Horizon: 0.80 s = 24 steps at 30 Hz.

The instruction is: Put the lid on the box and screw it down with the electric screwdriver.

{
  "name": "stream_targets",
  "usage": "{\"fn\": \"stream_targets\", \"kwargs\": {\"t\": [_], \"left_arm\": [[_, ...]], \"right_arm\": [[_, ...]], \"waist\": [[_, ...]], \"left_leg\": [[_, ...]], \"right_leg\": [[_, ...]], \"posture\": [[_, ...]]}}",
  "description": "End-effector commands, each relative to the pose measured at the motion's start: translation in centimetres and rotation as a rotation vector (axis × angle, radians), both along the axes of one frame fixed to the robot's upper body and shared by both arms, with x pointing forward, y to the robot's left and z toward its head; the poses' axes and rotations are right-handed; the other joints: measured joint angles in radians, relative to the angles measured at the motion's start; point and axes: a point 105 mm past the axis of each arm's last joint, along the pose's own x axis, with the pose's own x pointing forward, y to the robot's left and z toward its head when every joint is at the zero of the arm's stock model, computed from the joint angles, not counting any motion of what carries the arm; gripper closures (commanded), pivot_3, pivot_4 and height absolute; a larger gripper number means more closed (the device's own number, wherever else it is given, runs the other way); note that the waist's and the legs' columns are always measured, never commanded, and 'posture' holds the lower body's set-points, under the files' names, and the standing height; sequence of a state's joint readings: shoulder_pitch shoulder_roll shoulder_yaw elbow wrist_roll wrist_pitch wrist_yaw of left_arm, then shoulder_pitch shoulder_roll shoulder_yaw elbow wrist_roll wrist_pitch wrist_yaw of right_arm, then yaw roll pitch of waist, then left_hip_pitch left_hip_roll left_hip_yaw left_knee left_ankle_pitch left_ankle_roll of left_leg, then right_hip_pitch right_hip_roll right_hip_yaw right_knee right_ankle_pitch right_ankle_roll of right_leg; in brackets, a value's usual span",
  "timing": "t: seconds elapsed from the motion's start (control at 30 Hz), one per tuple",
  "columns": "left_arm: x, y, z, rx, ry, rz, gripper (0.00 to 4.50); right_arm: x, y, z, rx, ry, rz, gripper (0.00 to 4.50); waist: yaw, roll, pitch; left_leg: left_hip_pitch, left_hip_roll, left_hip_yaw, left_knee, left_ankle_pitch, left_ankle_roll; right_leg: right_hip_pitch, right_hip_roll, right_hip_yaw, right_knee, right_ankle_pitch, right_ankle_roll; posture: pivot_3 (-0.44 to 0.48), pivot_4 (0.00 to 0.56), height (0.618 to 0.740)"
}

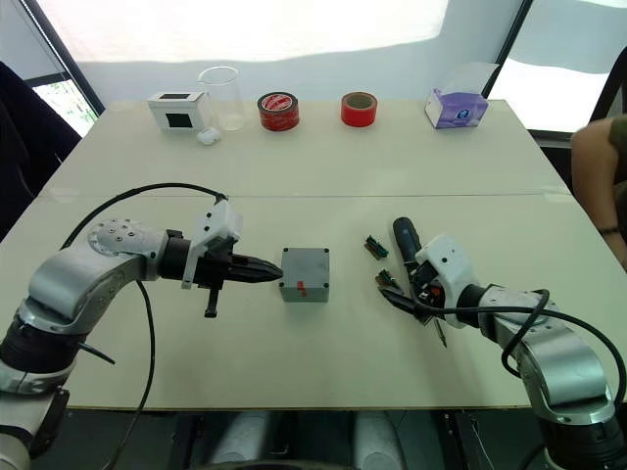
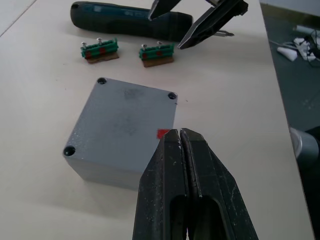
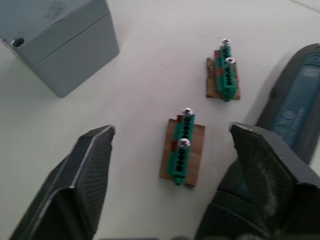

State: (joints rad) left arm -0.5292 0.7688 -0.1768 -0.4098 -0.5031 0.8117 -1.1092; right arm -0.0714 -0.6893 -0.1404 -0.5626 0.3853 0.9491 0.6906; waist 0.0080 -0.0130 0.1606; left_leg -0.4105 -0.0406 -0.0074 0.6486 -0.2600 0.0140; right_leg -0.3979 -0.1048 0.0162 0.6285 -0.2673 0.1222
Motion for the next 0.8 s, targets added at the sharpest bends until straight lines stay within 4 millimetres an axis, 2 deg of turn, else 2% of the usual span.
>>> {"fn": "stream_targets", "kwargs": {"t": [0.03,0.1,0.2,0.23,0.27,0.7,0.77,0.8], "left_arm": [[-1.0,-0.5,0.5,-0.011,-0.035,-0.029,4.5],[-1.1,-0.6,0.4,-0.015,-0.037,-0.028,4.5],[-1.1,-0.7,0.4,-0.022,-0.042,-0.017,4.5],[-1.1,-0.7,0.4,-0.023,-0.043,-0.012,4.5],[-1.1,-0.7,0.4,-0.024,-0.044,-0.009,4.5],[-1.0,-0.6,0.3,-0.022,-0.053,0.003,4.5],[-1.0,-0.6,0.3,-0.021,-0.054,0.003,4.5],[-0.9,-0.6,0.3,-0.02,-0.055,0.003,4.5]], "right_arm": [[0.3,0.4,0.7,-0.011,-0.034,-0.001,0.03],[0.4,0.3,0.5,-0.025,-0.025,-0.012,0.03],[0.5,-0.1,0.2,-0.051,-0.017,-0.029,0.67],[0.6,-0.2,0.1,-0.059,-0.014,-0.031,1.12],[0.6,-0.2,0.0,-0.066,-0.012,-0.031,1.36],[0.7,-0.3,-0.5,-0.063,0.014,-0.061,1.36],[0.7,-0.4,-0.5,-0.069,0.011,-0.064,1.88],[0.7,-0.4,-0.5,-0.072,0.01,-0.064,1.98]], "waist": [[0.004,0.0,0.0],[0.006,0.0,0.0],[0.004,0.0,0.0],[0.004,0.0,0.0],[0.004,0.0,0.0],[0.004,-0.001,0.0],[0.004,-0.001,0.0],[0.004,-0.001,0.0]], "left_leg": [[0.0,0.0,0.0,0.0,0.0,0.0],[0.0,0.0,0.0,0.0,0.0,0.0],[0.0,0.0,0.0,0.001,0.0,0.0],[0.0,0.0,0.0,0.001,0.0,0.0],[0.0,0.0,0.0,0.001,0.0,0.0],[0.0,0.0,0.0,0.001,0.0,0.0],[0.0,0.0,0.0,0.001,0.0,0.0],[0.0,0.0,0.0,0.001,0.0,0.0]], "right_leg": [[0.0,0.0,0.0,0.0,0.0,0.0],[0.0,0.0,0.0,0.0,0.0,0.0],[0.001,0.0,-0.001,0.0,0.0,0.0],[0.001,0.0,-0.001,0.0,0.0,0.0],[0.0,0.001,-0.001,0.0,0.0,0.0],[0.001,0.002,-0.001,0.0,0.0,0.0],[0.001,0.003,-0.002,0.0,0.0,0.0],[0.001,0.003,-0.002,0.0,0.0,0.0]], "posture": [[0.0,0.15,0.74],[0.0,0.15,0.74],[0.0,0.15,0.74],[0.0,0.15,0.74],[0.0,0.15,0.74],[0.0,0.15,0.74],[0.0,0.15,0.74],[0.0,0.15,0.74]]}}
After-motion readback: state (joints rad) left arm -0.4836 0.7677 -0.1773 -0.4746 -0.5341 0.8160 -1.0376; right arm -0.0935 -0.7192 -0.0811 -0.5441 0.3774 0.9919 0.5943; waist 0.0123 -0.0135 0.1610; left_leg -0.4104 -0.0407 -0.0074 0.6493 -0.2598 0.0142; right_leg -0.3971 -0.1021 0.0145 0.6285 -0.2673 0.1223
